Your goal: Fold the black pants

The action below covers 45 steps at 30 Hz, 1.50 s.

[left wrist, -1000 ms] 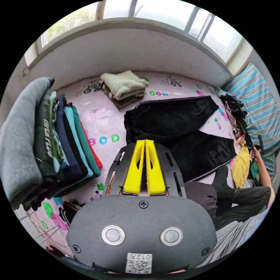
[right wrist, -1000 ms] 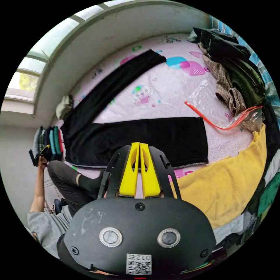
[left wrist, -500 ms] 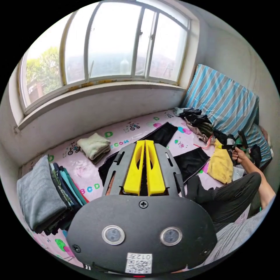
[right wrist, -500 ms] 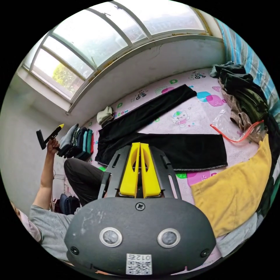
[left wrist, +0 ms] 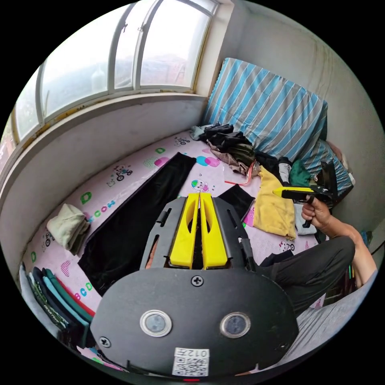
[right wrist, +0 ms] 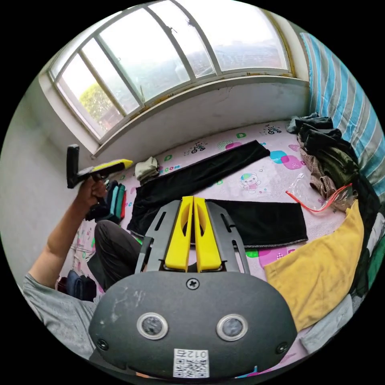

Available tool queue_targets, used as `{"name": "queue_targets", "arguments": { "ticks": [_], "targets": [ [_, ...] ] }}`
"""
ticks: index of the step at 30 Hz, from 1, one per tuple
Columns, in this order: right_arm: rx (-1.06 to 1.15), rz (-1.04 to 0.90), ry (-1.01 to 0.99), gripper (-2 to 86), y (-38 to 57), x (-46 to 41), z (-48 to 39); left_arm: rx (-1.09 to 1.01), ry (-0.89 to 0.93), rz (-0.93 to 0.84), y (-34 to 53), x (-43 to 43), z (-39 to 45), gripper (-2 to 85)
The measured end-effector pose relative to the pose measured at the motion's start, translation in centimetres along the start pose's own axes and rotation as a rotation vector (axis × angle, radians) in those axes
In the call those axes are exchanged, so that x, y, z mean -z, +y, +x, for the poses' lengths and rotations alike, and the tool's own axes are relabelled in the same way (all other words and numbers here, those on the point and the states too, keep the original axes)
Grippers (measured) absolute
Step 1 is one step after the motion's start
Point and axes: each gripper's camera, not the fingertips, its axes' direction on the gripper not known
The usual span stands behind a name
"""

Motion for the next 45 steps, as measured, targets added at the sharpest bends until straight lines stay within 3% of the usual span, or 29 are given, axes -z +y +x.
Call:
{"name": "queue_targets", "arguments": {
  "ticks": [7, 12, 16, 19, 23, 25, 27, 29, 31, 35, 39, 45],
  "targets": [
    [-0.136, 0.091, -0.131, -0.9, 2.1, 4.9, 6.4, -0.004, 0.066, -0.139, -2.4, -11.9, 2.4, -0.1],
    [-0.064, 0.186, -0.139, -0.9, 3.4, 12.0, 10.4, 0.004, 0.006, -0.216, -0.9, -15.0, 0.8, -0.1],
    [0.032, 0.248, -0.097, -0.9, -2.6, 14.8, 12.2, 0.128, -0.149, -0.216, 4.0, -8.9, -3.0, 0.0],
    [0.095, 0.294, -0.111, -0.9, -12.6, 13.6, 12.5, 0.201, -0.333, -0.046, 6.2, 0.6, -4.5, 0.2],
    [-0.013, 0.252, 0.224, -0.9, -19.4, 14.9, 18.0, 0.172, -0.415, 0.085, 3.7, 5.3, -5.9, 0.5],
    [-0.091, 0.245, 0.289, -0.8, -15.1, 16.7, 21.5, 0.102, -0.379, -0.027, -0.2, 1.1, -6.8, 0.5],
    [-0.220, 0.212, 0.371, -0.8, -7.5, 17.5, 25.0, 0.036, -0.317, -0.029, -1.8, -3.0, -5.8, 0.5],
    [-0.401, 0.152, 0.413, -0.8, 6.2, 17.3, 27.9, 0.003, -0.176, 0.012, -2.1, -6.9, -4.1, 0.5],
    [-0.538, 0.118, 0.444, -0.8, 17.5, 17.0, 27.8, -0.031, 0.059, 0.051, -1.3, -11.6, -1.4, 0.5],
    [-0.856, 0.168, 0.503, -0.8, 37.8, 17.7, 23.1, -0.136, 0.174, -0.098, -1.4, -17.1, 2.0, 0.4],
    [-0.900, 0.213, 0.517, -0.8, 41.9, 17.4, 19.7, -0.207, 0.168, -0.143, -3.8, -18.7, 4.7, 0.4],
    [-0.638, 0.044, 0.512, -0.8, 31.1, 8.1, 21.3, -0.182, 0.176, -0.106, -3.9, -19.6, 7.3, 0.5]
  ]
}}
